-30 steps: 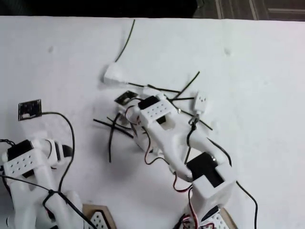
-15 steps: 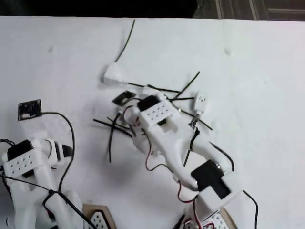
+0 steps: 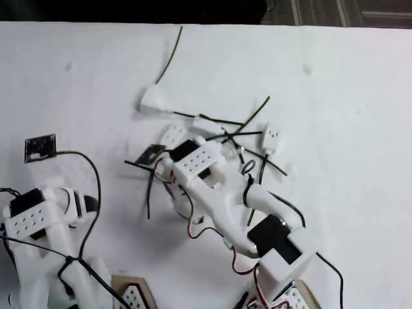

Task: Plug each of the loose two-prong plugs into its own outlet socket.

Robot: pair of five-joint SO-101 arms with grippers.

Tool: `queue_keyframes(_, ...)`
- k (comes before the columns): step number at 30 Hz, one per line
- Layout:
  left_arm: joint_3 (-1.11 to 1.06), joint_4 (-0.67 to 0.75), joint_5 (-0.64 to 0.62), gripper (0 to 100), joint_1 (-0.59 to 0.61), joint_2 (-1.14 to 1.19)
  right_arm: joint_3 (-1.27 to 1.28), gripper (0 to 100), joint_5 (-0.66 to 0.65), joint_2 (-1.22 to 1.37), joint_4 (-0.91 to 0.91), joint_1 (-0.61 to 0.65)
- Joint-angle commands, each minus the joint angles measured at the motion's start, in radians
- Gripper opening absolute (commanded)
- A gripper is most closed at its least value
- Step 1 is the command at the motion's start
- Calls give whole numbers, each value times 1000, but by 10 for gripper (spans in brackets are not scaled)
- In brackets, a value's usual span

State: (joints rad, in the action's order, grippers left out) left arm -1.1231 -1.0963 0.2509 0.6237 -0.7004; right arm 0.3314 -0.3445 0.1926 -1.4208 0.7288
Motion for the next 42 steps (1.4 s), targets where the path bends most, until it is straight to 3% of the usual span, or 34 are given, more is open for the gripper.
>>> queue_keyframes(1,3,14,9,274,8,-28,-3,180,-9,41,65,-21)
queue_keyframes(5,3,14,9,274,8,-28,-8,168,-29,91,117,-58)
queue_keyframes(9,3,14,9,274,8,-28,-8,85,-97,101,168,-96)
queue_keyframes(20,3,14,9,274,8,-28,-8,16,-101,94,180,-122)
queue_keyframes(29,3,14,9,273,8,-28,-2,17,-89,-168,39,-65)
queue_keyframes(35,3,14,9,272,8,-28,-2,17,15,-323,116,-88)
queue_keyframes(42,3,14,9,272,10,-28,6,36,166,-180,340,-136)
